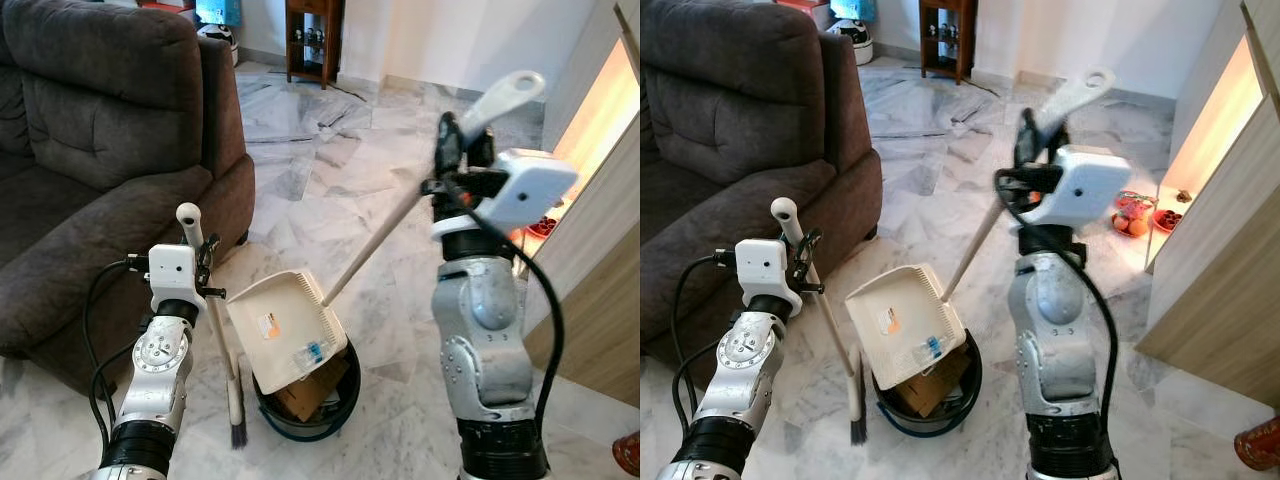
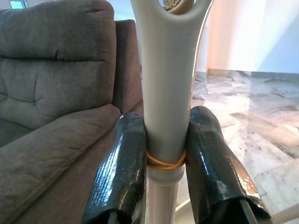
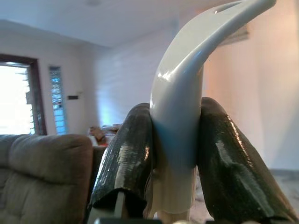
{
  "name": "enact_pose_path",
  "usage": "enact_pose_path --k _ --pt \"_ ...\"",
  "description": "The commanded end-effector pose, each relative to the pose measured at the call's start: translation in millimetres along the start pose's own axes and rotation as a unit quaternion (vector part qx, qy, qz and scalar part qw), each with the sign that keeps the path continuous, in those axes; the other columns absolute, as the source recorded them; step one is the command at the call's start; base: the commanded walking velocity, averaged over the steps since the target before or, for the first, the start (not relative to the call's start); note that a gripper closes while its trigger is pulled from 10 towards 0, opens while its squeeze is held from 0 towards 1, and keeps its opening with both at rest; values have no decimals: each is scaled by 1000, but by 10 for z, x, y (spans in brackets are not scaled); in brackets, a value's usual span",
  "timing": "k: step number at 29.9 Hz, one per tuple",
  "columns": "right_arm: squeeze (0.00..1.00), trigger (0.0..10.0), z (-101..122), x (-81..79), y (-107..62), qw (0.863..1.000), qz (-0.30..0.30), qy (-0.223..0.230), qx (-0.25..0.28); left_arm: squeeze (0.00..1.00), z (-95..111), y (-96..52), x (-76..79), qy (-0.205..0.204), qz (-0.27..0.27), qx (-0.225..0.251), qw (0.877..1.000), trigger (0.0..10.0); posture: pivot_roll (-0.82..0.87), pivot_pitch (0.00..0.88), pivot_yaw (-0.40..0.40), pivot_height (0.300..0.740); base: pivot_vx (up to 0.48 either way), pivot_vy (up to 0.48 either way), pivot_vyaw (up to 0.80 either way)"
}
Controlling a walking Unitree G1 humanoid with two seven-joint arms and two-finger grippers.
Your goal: Sweep floor
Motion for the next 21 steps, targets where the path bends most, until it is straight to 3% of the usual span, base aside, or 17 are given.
enact_pose_path --k 1,11,19,21 --pt "0 10000 295 -55 26 998 9 2 62 0 126 19 10 4 -6 27 1000 10000 -13 52 -15 740 0 0 0" --pt "0 10000 275 -442 -122 993 85 -33 72 0 132 22 20 2 -7 28 1000 10000 -12 61 -17 740 0 0 0" --pt "0 10000 347 -795 -274 987 130 -31 93 0 136 20 18 3 -6 29 1000 10000 -15 64 -16 740 0 0 0" --pt "0 10000 364 -819 -283 986 131 -26 96 0 138 20 18 3 -6 30 1000 10000 -15 64 -16 740 0 0 0"
Point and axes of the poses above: a point about 5 cm out from each wrist's last joint towards the gripper, its own y axis pointing out of the wrist towards the gripper, its own z axis along the axis of the wrist's last joint, x = y × z, the point moved 6 cm from there along y, pointing out of the wrist towards the gripper, and after that the axes turned 1 degree about -y, right-handed, at the moved point
